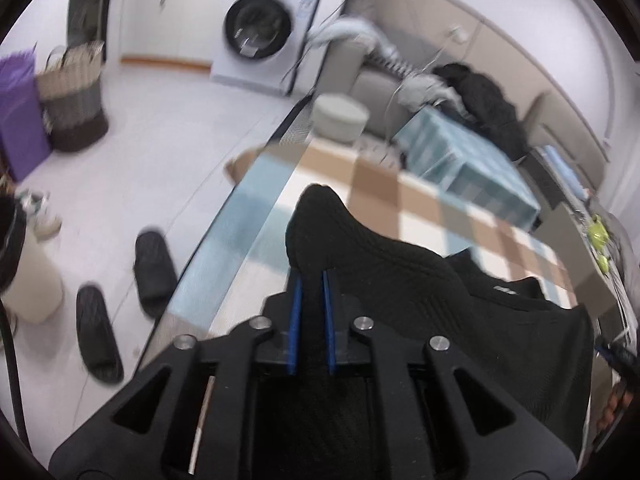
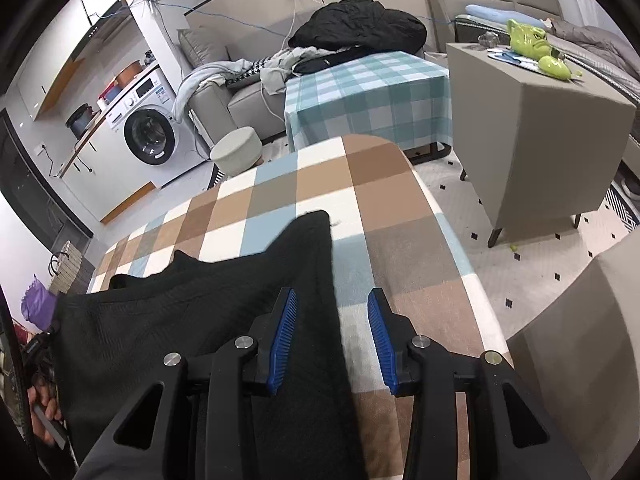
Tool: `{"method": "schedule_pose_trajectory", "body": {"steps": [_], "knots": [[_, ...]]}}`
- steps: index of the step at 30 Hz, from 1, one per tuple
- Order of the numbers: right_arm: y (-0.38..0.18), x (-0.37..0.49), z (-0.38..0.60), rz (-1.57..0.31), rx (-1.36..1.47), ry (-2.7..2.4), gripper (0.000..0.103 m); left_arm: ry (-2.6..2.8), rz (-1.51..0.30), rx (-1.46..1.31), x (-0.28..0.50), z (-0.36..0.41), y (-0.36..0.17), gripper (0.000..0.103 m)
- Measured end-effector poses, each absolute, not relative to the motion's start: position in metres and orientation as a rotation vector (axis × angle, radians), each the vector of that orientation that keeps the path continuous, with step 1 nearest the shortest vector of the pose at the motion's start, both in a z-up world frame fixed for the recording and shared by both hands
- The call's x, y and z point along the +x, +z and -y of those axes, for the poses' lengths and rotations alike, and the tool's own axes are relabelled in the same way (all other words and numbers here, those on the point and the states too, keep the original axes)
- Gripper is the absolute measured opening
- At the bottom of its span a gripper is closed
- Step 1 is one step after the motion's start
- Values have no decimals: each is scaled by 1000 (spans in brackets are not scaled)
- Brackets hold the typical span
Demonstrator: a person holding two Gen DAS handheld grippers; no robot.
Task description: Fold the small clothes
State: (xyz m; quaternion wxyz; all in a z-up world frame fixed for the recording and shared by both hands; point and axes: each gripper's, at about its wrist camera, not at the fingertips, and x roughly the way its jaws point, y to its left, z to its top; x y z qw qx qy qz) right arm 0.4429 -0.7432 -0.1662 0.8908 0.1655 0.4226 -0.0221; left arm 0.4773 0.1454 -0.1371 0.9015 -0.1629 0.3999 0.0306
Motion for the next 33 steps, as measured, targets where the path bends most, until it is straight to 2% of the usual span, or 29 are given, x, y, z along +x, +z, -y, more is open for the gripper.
{"method": "schedule_pose_trajectory", "body": {"steps": [3,6,8,10,14,18,22,23,26,29,33], "knots": [[-167,434,742,-894,350,-29,39,72,-861,-350,475,-149,-142,11],[-169,413,740,-918,371,-1,40,54,-859,-351,457,-154,-139,30],[-170,397,735,-938,370,23,41,55,-840,-351,439,-157,-134,52],[-172,379,730,-946,366,42,42,56,-816,-346,415,-161,-127,58],[-181,330,722,-971,382,66,52,61,-817,-312,371,-164,-122,61],[-189,292,715,-987,387,85,52,80,-815,-303,324,-170,-121,67],[-196,274,708,-999,373,83,52,89,-827,-285,284,-172,-125,68],[-196,273,705,-992,357,83,48,92,-833,-281,276,-171,-127,68],[-188,269,694,-962,291,123,7,85,-852,-263,255,-167,-131,68],[-171,252,691,-874,237,133,5,101,-870,-263,235,-168,-136,68],[-186,250,702,-943,303,87,5,95,-909,-306,215,-170,-148,68]]}}
